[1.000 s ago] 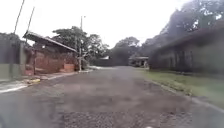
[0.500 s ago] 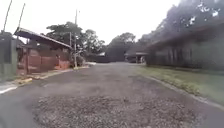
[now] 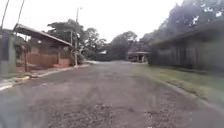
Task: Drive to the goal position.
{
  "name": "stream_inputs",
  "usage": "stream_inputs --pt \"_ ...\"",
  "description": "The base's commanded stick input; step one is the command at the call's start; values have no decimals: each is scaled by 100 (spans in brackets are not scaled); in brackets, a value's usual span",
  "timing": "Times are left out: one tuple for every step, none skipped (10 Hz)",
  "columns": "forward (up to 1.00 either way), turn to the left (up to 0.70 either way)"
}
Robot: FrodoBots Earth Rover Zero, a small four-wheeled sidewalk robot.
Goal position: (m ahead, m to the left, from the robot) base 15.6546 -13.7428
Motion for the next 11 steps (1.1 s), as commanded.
stream_inputs --pt "70 0" --pt "70 0" --pt "70 0" --pt "70 0" --pt "70 0" --pt "70 0" --pt "70 0" --pt "70 0" --pt "70 0" --pt "70 0" --pt "70 0"
